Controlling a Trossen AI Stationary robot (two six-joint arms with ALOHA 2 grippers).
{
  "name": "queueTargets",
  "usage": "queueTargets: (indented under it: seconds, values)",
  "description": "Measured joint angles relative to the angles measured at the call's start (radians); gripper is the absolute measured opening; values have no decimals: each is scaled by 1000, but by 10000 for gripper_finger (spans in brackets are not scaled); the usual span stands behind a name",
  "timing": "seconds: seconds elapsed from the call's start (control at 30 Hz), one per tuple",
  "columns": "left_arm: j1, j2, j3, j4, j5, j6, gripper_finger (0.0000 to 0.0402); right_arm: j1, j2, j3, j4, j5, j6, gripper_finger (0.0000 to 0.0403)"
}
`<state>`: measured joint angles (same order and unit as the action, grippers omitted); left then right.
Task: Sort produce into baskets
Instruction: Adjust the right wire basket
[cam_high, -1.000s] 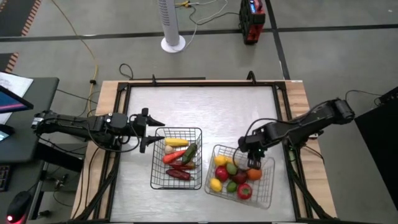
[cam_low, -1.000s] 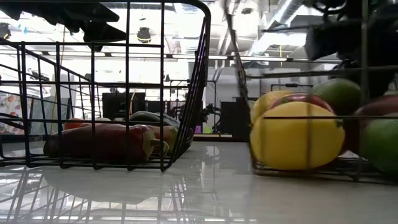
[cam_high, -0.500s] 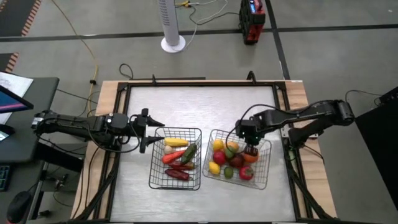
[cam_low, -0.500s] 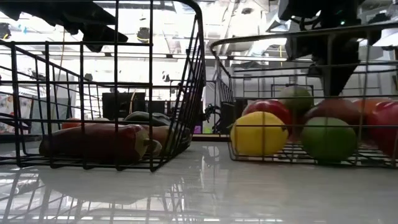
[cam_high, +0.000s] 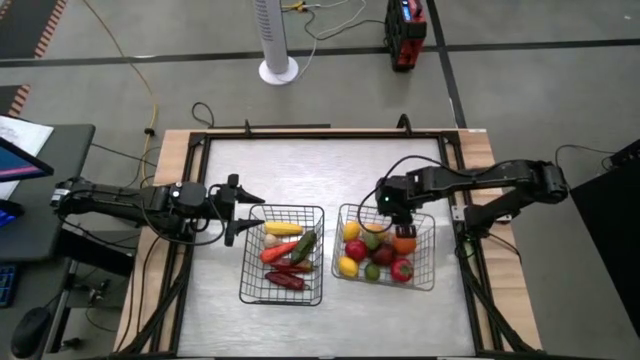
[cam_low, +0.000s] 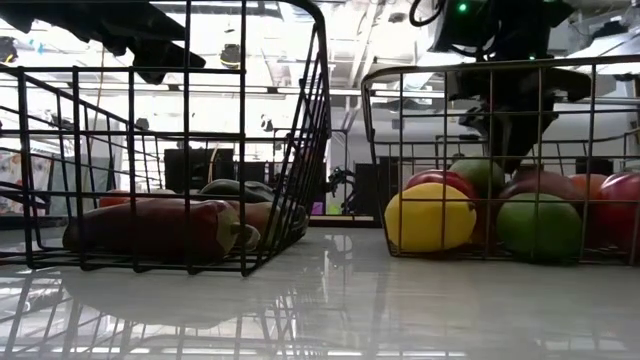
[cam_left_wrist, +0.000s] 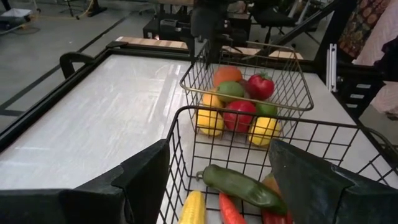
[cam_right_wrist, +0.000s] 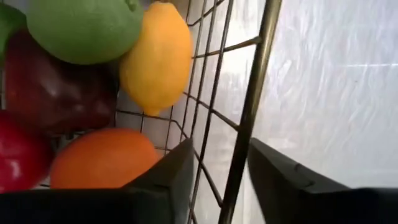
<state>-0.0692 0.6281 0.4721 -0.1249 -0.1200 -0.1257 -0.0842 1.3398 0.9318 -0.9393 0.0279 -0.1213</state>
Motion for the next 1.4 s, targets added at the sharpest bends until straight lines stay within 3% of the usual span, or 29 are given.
queueTargets:
  seconds: [0.2, 0.33, 0.67, 0.93, 1.4]
  values:
    - [0, 0, 0, 0, 0, 0, 263, -11, 8, 0, 5, -1, -89, 252]
    - [0, 0, 0, 0, 0, 0, 263, -1, 7, 0, 12, 22, -204, 273]
    - [0, 0, 0, 1, 0, 0, 263, 51, 8, 0, 50, 58, -556, 212]
    - [0, 0, 0, -5, 0, 0, 263, 65, 8, 0, 66, 53, -697, 152]
    - [0, 0, 0, -19, 0, -1, 263, 47, 7, 0, 73, 105, -173, 141]
